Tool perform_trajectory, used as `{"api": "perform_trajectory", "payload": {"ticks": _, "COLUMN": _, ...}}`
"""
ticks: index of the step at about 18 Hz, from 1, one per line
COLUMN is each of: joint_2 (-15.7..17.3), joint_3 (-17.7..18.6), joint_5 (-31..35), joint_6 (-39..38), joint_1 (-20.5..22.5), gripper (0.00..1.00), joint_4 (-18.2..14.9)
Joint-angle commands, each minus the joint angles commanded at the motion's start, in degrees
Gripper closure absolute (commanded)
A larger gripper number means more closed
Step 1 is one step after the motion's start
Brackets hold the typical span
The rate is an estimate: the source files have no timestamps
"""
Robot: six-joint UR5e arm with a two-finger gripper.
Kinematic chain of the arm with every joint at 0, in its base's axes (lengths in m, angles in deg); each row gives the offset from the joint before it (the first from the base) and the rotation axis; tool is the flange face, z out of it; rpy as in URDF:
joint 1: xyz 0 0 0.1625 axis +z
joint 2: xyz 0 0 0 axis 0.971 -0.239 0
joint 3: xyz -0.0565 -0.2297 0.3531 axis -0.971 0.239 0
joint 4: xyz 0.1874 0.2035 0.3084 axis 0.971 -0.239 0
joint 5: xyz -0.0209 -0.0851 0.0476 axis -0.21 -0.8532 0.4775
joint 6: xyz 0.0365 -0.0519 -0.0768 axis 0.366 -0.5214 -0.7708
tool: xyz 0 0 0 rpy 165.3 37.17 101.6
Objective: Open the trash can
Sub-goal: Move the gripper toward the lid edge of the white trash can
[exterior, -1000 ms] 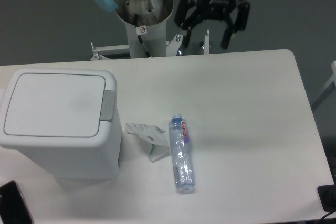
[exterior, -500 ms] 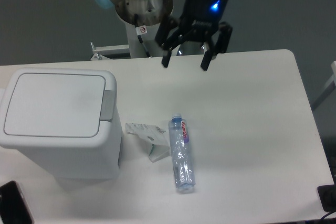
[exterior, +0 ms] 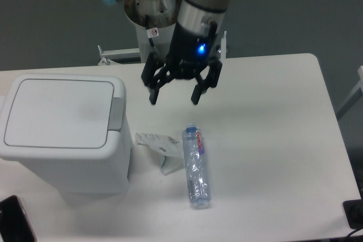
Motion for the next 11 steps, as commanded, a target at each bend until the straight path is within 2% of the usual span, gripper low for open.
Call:
{"api": "perform_trajectory", "payload": {"ticks": 6, "joint_2": -0.01, "joint_3": 0.88, "joint_5": 0.26, "joint_6": 0.35, "joint_1": -1.59, "gripper": 0.00, "joint_4": 0.19}}
{"api": "perform_trajectory", "payload": {"ticks": 11, "joint_2": 1.13, "joint_3": 2.98, "joint_5": 0.26, "joint_6": 0.17, "joint_1": -2.64, "gripper": 0.00, "joint_4": 0.28}}
